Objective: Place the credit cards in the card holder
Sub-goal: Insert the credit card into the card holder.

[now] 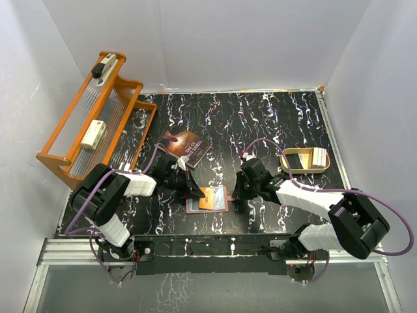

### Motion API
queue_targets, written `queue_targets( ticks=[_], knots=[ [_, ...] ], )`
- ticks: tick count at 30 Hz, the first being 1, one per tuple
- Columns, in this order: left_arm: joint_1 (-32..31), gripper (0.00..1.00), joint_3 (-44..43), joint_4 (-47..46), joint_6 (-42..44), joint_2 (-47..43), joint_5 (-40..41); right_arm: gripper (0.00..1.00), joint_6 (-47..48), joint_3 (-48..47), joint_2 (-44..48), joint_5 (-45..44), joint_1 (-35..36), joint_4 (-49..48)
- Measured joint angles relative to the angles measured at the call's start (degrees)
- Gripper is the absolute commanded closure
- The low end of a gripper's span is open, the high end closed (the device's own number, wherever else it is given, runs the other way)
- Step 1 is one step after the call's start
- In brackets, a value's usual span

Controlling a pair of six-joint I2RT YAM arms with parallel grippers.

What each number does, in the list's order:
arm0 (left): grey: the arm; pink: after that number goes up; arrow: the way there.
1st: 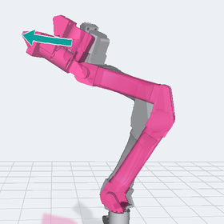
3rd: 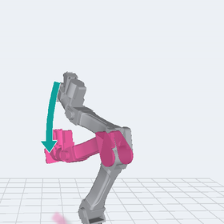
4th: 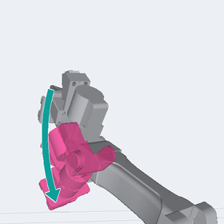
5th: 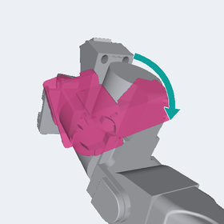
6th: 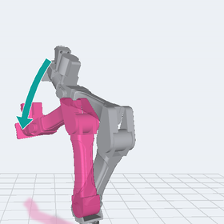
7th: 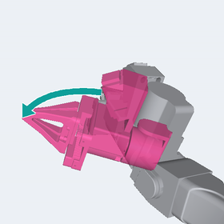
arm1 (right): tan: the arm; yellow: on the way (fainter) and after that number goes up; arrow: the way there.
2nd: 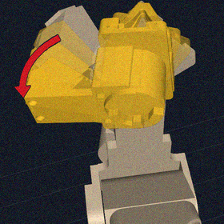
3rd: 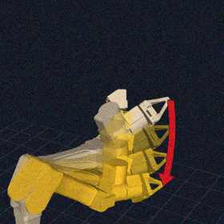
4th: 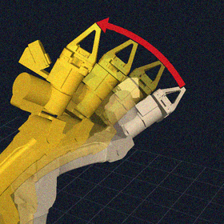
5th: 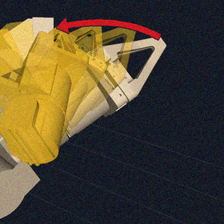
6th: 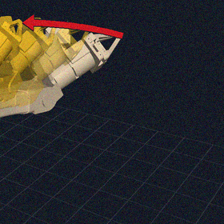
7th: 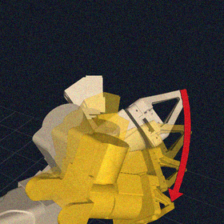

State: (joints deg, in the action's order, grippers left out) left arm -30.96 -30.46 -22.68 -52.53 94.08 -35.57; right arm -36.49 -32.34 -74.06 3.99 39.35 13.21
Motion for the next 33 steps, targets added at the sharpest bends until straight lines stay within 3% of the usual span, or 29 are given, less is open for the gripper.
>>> queue_targets(
  ticks=[24,33],
  knots=[
    [-0.02,1.00,-3.54,4.96,10.82,0.55,-1.20,1.00,0.33,-0.02,-0.28,0.02,0.44,0.28],
    [-0.09,1.00,-2.08,2.23,8.61,0.52,-0.96,1.00,-1.62,0.00,-0.31,0.02,1.53,0.13]
  ],
)
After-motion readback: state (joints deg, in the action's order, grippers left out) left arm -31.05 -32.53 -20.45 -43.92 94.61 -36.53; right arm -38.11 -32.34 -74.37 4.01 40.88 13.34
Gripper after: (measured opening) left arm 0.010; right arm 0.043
